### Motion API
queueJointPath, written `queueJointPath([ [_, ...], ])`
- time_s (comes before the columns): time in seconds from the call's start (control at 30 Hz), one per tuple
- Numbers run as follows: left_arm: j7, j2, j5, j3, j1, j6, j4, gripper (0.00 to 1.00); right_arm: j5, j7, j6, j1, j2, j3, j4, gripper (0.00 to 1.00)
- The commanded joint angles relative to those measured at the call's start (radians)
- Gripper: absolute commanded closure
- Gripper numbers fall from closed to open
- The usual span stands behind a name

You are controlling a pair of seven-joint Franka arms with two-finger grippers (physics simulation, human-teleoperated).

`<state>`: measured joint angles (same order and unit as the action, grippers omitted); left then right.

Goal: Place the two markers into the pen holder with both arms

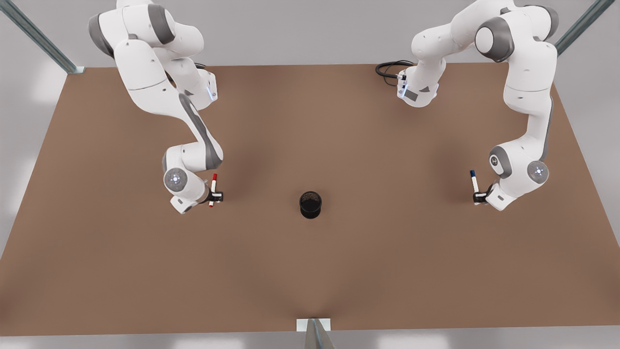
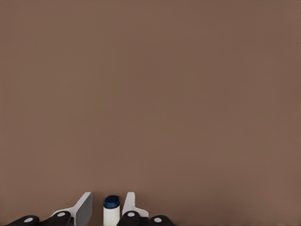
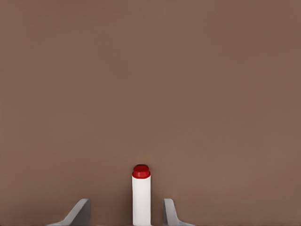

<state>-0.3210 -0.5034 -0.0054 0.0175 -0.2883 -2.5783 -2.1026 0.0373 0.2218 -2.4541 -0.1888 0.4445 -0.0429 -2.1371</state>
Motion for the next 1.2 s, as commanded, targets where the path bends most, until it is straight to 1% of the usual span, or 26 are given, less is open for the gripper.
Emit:
queueJointPath([
  [0.0,-0.063,-0.001,0.001,0.001,0.0,-0.01,-0.002,0.54,0.001,0.045,-0.059,0.002,0.007,0.0,-0.006,0.32],
  [0.07,-0.063,-0.001,0.001,0.001,0.0,-0.01,-0.004,0.56,-0.031,0.044,-0.059,0.003,0.013,0.0,-0.006,0.32],
  [0.17,-0.063,-0.001,0.001,-0.001,0.0,-0.01,-0.007,0.56,-0.031,0.044,-0.062,0.002,0.016,0.0,-0.012,0.34],
  [0.2,-0.063,-0.001,0.001,0.001,0.0,-0.01,-0.008,0.59,-0.031,0.044,-0.06,0.002,0.016,0.0,-0.015,0.4],
  [0.23,-0.063,-0.001,0.001,0.001,0.0,-0.01,-0.008,0.61,-0.031,0.044,-0.062,0.002,0.016,0.0,-0.017,0.42],
  [0.47,-0.063,-0.004,0.001,-0.001,0.0,-0.008,-0.008,0.62,-0.031,0.044,-0.097,0.002,0.031,0.0,-0.027,0.43],
  [0.5,-0.063,-0.004,0.001,-0.001,0.0,-0.008,-0.008,0.63,-0.031,0.044,-0.097,0.002,0.028,0.0,-0.027,0.49],
  [0.6,-0.063,-0.004,0.001,-0.001,0.0,-0.008,-0.008,0.68,-0.031,0.044,-0.094,0.002,0.023,0.0,-0.027,0.52],
  [0.67,-0.063,-0.004,0.001,0.001,0.0,-0.008,-0.008,0.73,-0.031,0.044,-0.092,0.002,0.025,0.0,-0.027,0.58],
  [0.77,-0.061,0.003,0.001,-0.001,0.001,-0.006,-0.007,0.78,-0.031,0.044,-0.094,0.002,0.026,0.0,-0.027,0.58],
  [0.83,-0.055,0.022,0.001,-0.001,0.009,0.007,-0.005,0.79,-0.031,0.044,-0.094,0.002,0.028,0.0,-0.027,0.59],
  [0.9,-0.046,0.049,0.001,-0.001,0.023,0.052,0.009,0.79,-0.031,0.044,-0.094,0.002,0.026,0.0,-0.026,0.64],
  [0.97,-0.036,0.066,0.001,-0.001,0.037,0.105,0.03,0.79,-0.033,0.044,-0.095,0.002,0.026,0.0,-0.026,0.73],
  [1.17,0.023,0.121,0.002,0.001,0.097,0.335,0.142,0.79,-0.033,0.042,-0.092,0.002,0.026,0.0,-0.027,0.74],
])
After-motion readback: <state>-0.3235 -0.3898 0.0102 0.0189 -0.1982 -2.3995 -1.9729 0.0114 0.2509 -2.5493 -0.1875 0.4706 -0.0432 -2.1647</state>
